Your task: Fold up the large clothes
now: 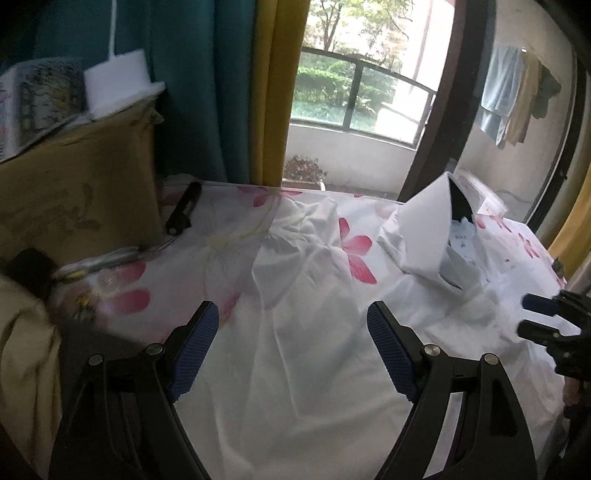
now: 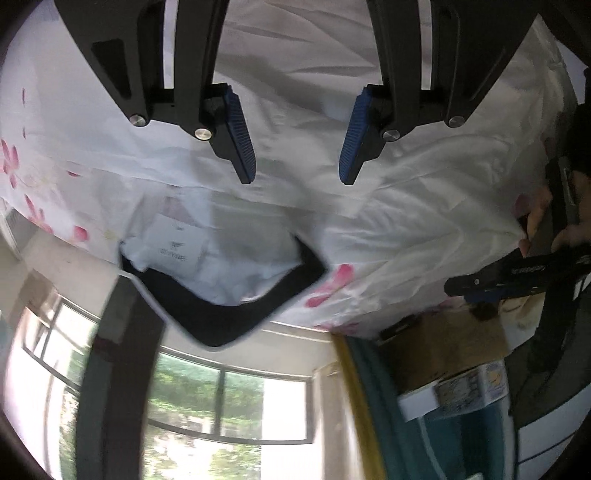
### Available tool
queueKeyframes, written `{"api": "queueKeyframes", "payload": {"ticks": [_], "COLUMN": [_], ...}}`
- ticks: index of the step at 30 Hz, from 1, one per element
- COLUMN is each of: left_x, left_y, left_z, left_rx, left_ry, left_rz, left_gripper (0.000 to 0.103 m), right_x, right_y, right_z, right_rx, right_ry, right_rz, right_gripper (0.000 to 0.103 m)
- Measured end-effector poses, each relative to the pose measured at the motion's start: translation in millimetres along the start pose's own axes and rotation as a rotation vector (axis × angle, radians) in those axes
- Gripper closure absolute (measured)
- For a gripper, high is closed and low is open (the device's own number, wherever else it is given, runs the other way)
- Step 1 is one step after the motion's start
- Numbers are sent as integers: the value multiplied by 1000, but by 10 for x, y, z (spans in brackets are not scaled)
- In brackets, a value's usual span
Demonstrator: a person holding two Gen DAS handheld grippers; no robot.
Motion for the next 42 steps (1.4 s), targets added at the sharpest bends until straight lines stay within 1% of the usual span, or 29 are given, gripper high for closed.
{"api": "queueKeyframes", "payload": {"ticks": [1, 2, 5, 7, 9, 10, 11, 12, 13, 14, 16, 19, 24, 27, 30, 33, 36, 39, 42], "left_x": [19, 37, 86, 130, 149, 149, 139, 121, 108, 94, 84, 58, -66, -215, -360, -544, -778, -1102, -1407], "left_y": [-48, -80, -148, -159, -125, -140, -133, -126, -120, -103, -108, -184, -451, -607, -741, -845, -924, -939, -914], "left_z": [-92, -177, -463, -654, -821, -827, -840, -844, -857, -860, -832, -678, -173, 175, 395, 653, 796, 899, 874], "left_rx": [10, 24, 76, 119, 164, 145, 149, 151, 161, 167, 161, 121, -1, -85, -143, -208, -252, -274, -271], "left_ry": [15, 12, 16, 8, 31, 29, 22, 15, 22, 26, 31, 37, 48, 48, 39, 30, 39, 61, 85], "left_rz": [-4, -11, -18, -15, -6, -15, -29, -46, -54, -58, -58, -43, -37, -48, -53, -51, -54, -73, -97], "left_gripper": [23, 29, 37, 38, 44, 48, 64, 74, 93, 97, 100, 100, 100, 100, 100, 100, 100, 100, 100], "right_x": [-70, -132, -320, -445, -564, -620, -675, -719, -765, -800, -870, -933, -962, -989, -1020, -1055, -1114, -1197, -1310], "right_y": [1, 7, 13, 36, 78, 101, 133, 160, 196, 228, 287, 344, 433, 511, 583, 650, 706, 770, 842], "right_z": [19, 38, 105, 161, 215, 242, 267, 284, 303, 318, 352, 437, 658, 771, 872, 985, 1093, 1191, 1278], "right_rx": [0, -2, -9, -12, -15, -16, -14, -11, -8, -5, -2, -7, -27, -44, -55, -70, -86, -100, -115], "right_ry": [13, 23, 57, 81, 98, 104, 111, 116, 122, 125, 131, 138, 151, 149, 143, 138, 135, 131, 128], "right_rz": [-13, -24, -52, -68, -84, -94, -107, -116, -125, -133, -146, -163, -184, -201, -219, -233, -241, -252, -265], "right_gripper": [56, 56, 56, 56, 56, 56, 56, 56, 56, 56, 56, 56, 56, 56, 56, 56, 56, 56, 56]}}
Point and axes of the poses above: each gripper's, at about its wrist camera, not at the fingertips, and z roughly against the way its jaws point, x to its left, y to its underside, the point moved 8 cm from there along -z, roughly the way its jaws point
